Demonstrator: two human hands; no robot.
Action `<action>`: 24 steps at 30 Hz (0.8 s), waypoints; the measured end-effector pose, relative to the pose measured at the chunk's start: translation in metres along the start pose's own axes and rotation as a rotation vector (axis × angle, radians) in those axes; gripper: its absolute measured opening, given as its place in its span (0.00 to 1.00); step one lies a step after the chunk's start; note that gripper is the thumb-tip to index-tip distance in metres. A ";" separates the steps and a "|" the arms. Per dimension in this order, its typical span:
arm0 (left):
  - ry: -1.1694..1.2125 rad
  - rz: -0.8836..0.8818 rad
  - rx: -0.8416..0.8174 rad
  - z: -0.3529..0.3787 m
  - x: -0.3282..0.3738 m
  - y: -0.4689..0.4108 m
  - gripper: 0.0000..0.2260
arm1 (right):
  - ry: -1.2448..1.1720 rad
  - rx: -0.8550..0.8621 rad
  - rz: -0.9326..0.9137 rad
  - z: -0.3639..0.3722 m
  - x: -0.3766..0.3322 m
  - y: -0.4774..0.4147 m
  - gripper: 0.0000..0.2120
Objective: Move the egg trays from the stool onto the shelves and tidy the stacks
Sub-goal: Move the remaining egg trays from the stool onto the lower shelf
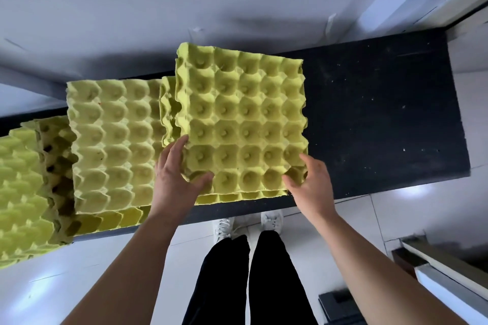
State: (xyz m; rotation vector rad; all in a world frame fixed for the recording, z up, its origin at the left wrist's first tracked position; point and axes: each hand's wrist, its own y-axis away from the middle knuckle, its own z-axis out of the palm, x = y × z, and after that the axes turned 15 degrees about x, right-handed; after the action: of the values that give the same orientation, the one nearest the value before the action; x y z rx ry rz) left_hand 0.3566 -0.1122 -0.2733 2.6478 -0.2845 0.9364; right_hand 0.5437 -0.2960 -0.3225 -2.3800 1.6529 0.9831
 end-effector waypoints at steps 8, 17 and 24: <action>-0.067 0.051 -0.021 -0.011 -0.031 0.000 0.42 | -0.069 0.053 0.078 0.014 -0.007 0.014 0.34; 0.057 -0.037 -0.133 0.003 -0.047 -0.004 0.47 | -0.262 -0.150 0.272 0.015 -0.005 0.012 0.35; 0.128 -0.036 -0.151 -0.006 -0.049 -0.011 0.46 | -0.423 -0.086 0.311 0.019 -0.017 0.023 0.35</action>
State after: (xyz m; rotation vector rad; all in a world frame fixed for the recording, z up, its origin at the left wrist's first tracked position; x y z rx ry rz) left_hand 0.3193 -0.0963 -0.3026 2.4363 -0.2658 1.0260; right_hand 0.5119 -0.2840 -0.3215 -1.8092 1.8598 1.5085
